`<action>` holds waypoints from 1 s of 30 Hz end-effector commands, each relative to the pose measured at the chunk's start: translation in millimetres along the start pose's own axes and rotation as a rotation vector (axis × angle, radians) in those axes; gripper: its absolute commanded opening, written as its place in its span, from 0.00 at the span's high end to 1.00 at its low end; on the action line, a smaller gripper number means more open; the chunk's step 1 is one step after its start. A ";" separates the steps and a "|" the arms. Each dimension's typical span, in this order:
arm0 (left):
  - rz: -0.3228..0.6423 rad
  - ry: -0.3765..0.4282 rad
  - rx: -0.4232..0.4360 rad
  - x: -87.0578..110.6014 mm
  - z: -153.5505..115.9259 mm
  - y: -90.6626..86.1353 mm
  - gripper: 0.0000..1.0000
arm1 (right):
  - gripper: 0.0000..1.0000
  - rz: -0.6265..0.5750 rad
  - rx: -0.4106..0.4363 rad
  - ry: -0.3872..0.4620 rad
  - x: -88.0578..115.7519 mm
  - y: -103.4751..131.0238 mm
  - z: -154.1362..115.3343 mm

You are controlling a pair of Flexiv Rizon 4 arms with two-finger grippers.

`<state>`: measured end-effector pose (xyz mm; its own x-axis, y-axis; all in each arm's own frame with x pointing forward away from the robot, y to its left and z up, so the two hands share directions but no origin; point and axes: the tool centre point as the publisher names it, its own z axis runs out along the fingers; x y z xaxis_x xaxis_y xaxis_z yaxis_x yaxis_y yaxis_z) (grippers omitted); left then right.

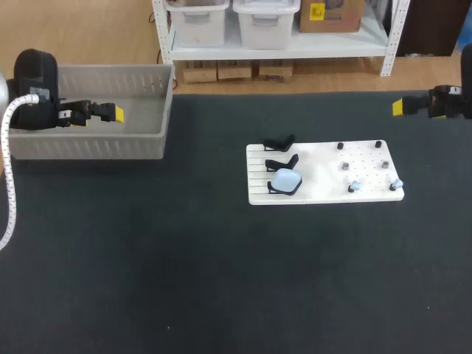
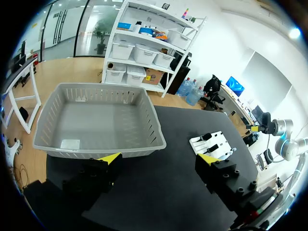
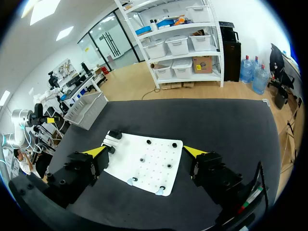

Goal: Pick up each earbud case from the left stands, insert the matching earbuds, close the lid, and place the case in the box.

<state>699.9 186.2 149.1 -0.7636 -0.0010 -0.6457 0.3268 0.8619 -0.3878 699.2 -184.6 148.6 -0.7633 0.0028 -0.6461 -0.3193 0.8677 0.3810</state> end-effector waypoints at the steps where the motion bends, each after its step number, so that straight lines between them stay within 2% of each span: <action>1: -0.002 0.004 -0.008 -0.7 0.0 -1.7 0.00 | 0.00 0.000 0.000 0.001 -0.2 0.1 -0.3; 14: -0.002 0.004 -0.008 -0.7 0.0 -1.7 0.00 | 0.00 0.000 0.000 0.001 -0.2 0.1 -0.3; 17: 0.054 0.004 0.028 -2.6 1.5 -7.0 0.00 | 0.00 0.000 0.000 0.001 -0.2 0.1 -0.3; 22: 0.243 0.008 0.115 -7.2 10.3 -21.6 0.00 | 0.00 0.000 0.000 0.001 -0.2 0.1 -0.3; 30: 0.519 0.058 0.342 -7.4 26.1 -44.8 0.00 | 0.00 0.000 0.000 0.001 -0.2 0.1 -0.3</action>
<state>698.6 135.6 158.8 -0.5899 0.3302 -0.7369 0.6658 0.7152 -0.2126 699.3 -184.5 148.6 -0.7633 0.0029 -0.6461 -0.3192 0.8677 0.3810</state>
